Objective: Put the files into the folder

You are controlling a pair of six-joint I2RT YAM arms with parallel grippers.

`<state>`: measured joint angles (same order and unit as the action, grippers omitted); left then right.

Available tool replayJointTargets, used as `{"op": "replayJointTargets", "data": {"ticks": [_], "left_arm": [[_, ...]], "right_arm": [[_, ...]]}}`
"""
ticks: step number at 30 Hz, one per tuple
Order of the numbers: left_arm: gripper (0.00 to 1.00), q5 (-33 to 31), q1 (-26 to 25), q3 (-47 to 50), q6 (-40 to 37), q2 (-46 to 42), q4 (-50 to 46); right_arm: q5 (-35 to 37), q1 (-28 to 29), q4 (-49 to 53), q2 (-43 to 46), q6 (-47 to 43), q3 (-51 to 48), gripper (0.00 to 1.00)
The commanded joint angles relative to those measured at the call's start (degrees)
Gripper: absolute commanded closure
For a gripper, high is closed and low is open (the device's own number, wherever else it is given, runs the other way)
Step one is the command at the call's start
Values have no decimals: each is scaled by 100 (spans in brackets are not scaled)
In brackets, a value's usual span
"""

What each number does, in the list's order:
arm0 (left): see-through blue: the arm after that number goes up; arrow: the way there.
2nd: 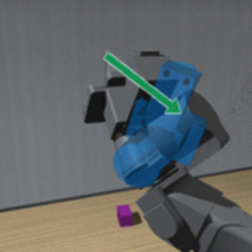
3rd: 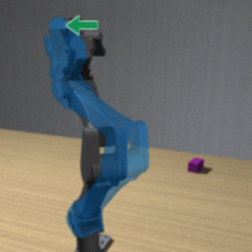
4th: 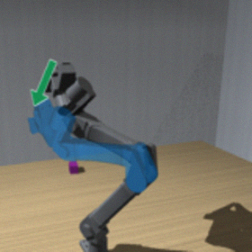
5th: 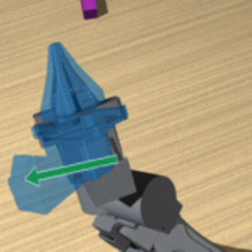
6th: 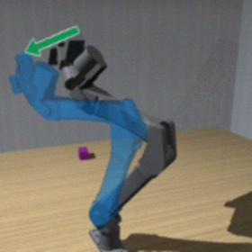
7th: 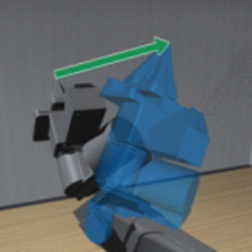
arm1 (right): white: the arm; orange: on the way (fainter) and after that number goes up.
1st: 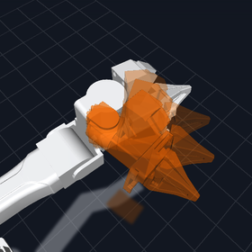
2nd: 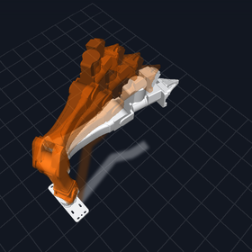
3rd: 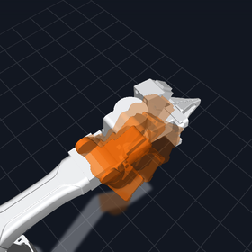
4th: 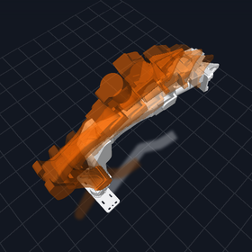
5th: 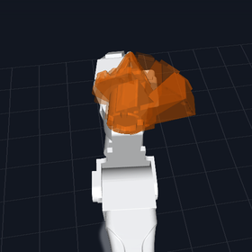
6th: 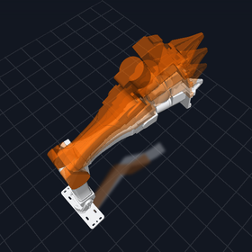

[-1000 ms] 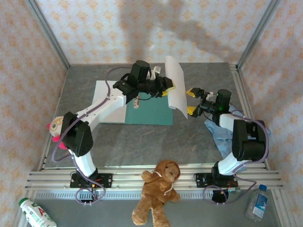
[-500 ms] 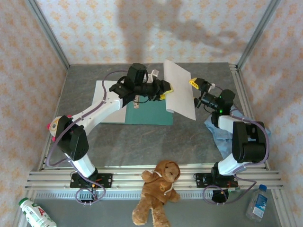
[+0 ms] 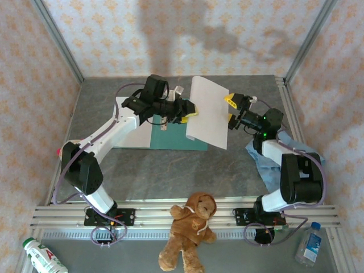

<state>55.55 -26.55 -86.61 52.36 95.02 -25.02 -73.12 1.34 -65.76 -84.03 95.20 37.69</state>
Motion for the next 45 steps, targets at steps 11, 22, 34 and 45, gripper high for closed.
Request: {"op": "replayJointTargets", "data": {"ticks": [11, 22, 34, 45], "left_arm": [[69, 534, 150, -648, -1325, 101, -1435], [70, 506, 268, -488, -1327, 3, -1334], [69, 571, 298, -417, -1353, -25, -1322], [69, 606, 291, -400, -1254, 9, -1172]], "right_arm": [[-489, 435, 2320, 785, -2254, 427, 32], [-483, 472, 2897, 984, -2737, 493, 45], [-493, 519, 2989, 1043, -2810, 554, 55], [-510, 544, 3373, 1055, -3085, 590, 75]]}}
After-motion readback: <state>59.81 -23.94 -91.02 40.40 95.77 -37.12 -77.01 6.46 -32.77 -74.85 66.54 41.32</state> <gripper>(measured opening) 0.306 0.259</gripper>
